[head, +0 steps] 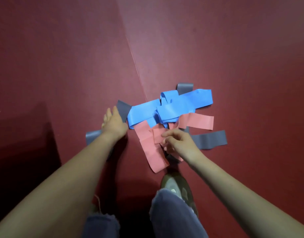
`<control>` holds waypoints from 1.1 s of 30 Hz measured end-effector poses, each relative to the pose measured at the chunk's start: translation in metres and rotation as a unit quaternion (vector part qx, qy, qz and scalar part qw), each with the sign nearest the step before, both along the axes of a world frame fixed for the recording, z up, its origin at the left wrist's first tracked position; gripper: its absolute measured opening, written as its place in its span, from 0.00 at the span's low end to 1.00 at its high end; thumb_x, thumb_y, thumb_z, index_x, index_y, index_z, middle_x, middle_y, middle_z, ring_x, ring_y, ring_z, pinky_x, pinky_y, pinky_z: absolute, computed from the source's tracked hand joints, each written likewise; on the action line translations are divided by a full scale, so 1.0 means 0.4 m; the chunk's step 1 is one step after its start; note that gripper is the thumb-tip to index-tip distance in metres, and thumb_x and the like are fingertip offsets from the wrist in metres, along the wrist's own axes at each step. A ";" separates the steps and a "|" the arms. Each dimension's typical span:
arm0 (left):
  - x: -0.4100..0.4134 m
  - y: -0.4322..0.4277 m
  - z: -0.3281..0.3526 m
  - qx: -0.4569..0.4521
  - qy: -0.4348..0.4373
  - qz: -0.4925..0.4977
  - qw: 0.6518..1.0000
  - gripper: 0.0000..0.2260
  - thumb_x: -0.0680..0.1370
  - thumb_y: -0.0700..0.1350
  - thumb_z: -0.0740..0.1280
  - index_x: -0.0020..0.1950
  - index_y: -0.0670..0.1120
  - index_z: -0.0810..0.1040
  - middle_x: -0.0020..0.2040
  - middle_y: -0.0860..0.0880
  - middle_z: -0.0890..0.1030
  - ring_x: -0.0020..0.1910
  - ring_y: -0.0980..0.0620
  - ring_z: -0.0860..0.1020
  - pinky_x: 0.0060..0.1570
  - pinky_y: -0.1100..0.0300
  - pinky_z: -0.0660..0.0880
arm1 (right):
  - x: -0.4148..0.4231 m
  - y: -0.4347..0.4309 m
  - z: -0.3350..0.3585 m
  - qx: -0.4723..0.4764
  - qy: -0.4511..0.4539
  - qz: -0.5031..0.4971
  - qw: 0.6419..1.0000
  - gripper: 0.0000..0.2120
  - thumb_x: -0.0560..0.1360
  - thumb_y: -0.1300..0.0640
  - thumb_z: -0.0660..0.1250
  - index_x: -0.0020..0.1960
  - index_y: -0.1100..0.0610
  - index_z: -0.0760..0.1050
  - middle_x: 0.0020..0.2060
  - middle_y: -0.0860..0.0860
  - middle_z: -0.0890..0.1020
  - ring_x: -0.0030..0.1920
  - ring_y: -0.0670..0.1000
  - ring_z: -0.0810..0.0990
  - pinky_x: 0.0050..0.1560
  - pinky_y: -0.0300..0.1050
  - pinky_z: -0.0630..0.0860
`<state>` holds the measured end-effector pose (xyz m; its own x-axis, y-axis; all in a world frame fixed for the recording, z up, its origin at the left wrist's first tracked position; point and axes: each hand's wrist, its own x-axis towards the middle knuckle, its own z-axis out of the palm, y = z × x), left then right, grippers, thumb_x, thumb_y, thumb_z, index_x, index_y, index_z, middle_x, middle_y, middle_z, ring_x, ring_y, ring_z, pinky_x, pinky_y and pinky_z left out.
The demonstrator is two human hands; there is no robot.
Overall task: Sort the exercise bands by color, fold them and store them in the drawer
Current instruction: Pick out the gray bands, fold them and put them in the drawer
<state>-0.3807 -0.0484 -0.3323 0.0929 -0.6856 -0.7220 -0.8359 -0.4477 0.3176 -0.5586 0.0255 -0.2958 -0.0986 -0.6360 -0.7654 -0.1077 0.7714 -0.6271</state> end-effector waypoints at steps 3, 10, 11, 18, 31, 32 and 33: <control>0.005 0.001 -0.028 -0.033 -0.024 -0.008 0.999 0.26 0.74 0.38 0.61 0.71 0.39 0.58 0.72 0.38 0.58 0.70 0.38 0.57 0.67 0.47 0.59 | 0.041 0.017 -0.038 0.027 -0.024 -0.040 0.999 0.17 0.76 0.72 0.51 0.38 0.57 0.71 0.30 0.55 0.73 0.18 0.40 0.70 0.22 0.33 0.67; 0.029 0.001 -0.059 -0.102 -0.035 0.014 0.994 0.16 0.73 0.40 0.67 0.60 0.42 0.70 0.61 0.39 0.72 0.62 0.39 0.70 0.60 0.48 0.66 | 0.149 0.039 -0.045 0.043 -0.063 -0.041 0.996 0.16 0.75 0.70 0.51 0.38 0.54 0.71 0.31 0.51 0.74 0.20 0.40 0.70 0.23 0.30 0.68; 0.027 0.007 -0.062 -0.112 -0.036 0.016 0.993 0.11 0.73 0.41 0.67 0.54 0.43 0.73 0.58 0.39 0.74 0.60 0.39 0.71 0.58 0.48 0.67 | 0.150 0.038 -0.044 0.041 -0.065 -0.037 0.996 0.16 0.75 0.70 0.52 0.39 0.54 0.72 0.32 0.51 0.75 0.21 0.40 0.70 0.24 0.30 0.69; -0.011 0.081 -0.029 -0.204 0.180 0.112 0.956 0.14 0.71 0.37 0.70 0.32 0.51 0.69 0.31 0.53 0.73 0.30 0.59 0.72 0.39 0.60 0.71 | 0.114 0.020 -0.034 -0.035 -0.022 -0.128 0.991 0.12 0.75 0.67 0.58 0.44 0.50 0.72 0.38 0.50 0.75 0.35 0.47 0.73 0.36 0.37 0.72; -0.150 0.042 0.177 -0.246 0.387 0.071 0.886 0.09 0.72 0.42 0.66 0.36 0.54 0.70 0.31 0.58 0.76 0.29 0.67 0.73 0.34 0.75 0.69 | 0.062 -0.004 0.020 -0.135 -0.152 -0.033 0.979 0.10 0.76 0.65 0.59 0.51 0.53 0.73 0.42 0.40 0.81 0.41 0.33 0.77 0.48 0.27 0.73; -0.152 0.042 0.183 -0.229 0.400 0.075 0.884 0.08 0.73 0.42 0.64 0.37 0.53 0.69 0.31 0.57 0.74 0.28 0.66 0.72 0.33 0.74 0.68 | 0.062 -0.008 0.032 -0.140 -0.134 -0.012 0.981 0.10 0.76 0.65 0.60 0.47 0.51 0.74 0.36 0.37 0.81 0.39 0.32 0.77 0.45 0.26 0.73; -0.154 0.042 0.190 -0.205 0.416 0.088 0.882 0.08 0.75 0.42 0.63 0.38 0.52 0.68 0.29 0.57 0.74 0.27 0.66 0.71 0.31 0.73 0.68 | 0.062 -0.012 0.041 -0.142 -0.124 0.001 0.982 0.11 0.76 0.65 0.60 0.45 0.50 0.74 0.31 0.35 0.81 0.37 0.31 0.76 0.42 0.25 0.71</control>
<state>-0.4422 -0.0317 -0.2562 -0.2215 -0.9325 -0.2853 -0.1668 -0.2521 0.9532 -0.5340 0.0209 -0.2794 0.0691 -0.8273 -0.5575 0.0739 0.5615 -0.8242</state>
